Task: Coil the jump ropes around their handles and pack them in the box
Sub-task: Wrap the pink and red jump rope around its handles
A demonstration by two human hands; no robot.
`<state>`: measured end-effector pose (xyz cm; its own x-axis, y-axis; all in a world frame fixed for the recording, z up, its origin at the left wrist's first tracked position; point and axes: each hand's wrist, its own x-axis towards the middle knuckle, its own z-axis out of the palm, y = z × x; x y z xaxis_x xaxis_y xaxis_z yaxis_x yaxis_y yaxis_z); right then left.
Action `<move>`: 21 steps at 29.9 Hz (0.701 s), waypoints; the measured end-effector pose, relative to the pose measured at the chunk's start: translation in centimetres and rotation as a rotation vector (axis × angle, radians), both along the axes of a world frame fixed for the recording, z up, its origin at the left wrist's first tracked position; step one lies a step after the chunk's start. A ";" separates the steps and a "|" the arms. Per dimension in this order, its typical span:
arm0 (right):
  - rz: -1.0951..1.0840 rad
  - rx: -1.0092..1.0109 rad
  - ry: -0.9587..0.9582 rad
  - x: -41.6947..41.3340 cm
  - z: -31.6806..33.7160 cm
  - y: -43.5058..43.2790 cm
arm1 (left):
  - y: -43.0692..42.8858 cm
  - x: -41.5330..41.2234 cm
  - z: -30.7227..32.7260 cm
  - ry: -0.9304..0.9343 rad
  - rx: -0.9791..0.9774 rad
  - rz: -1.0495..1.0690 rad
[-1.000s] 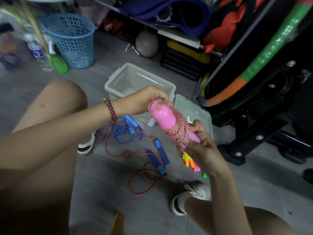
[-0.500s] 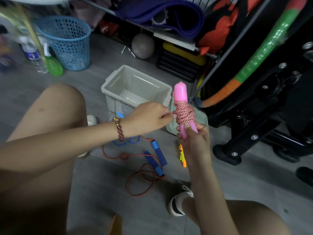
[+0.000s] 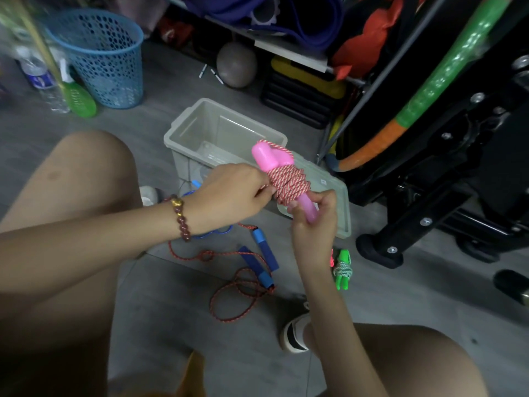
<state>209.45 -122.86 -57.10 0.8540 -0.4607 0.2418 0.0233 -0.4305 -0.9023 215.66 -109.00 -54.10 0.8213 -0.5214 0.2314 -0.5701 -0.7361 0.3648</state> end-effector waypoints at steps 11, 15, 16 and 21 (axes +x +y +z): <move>-0.004 -0.222 -0.108 -1.0 -0.2 0.7 | 0.4 0.4 -0.9 -0.006 -0.297 0.060; -0.058 -0.207 -0.162 -1.2 0.0 1.2 | -0.1 0.2 -1.2 0.062 -0.487 0.025; -0.067 -0.196 -0.179 -1.2 0.0 1.3 | -0.3 0.1 -1.1 0.068 -0.533 0.020; -0.116 -0.161 -0.263 -1.2 0.1 2.6 | -0.9 -0.6 -0.4 -0.010 -0.586 0.032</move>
<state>208.27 -120.28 -57.00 0.6968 -0.4892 0.5245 0.1889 -0.5803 -0.7922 215.02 -109.89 -54.50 0.8309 -0.2795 0.4811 -0.5563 -0.4304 0.7108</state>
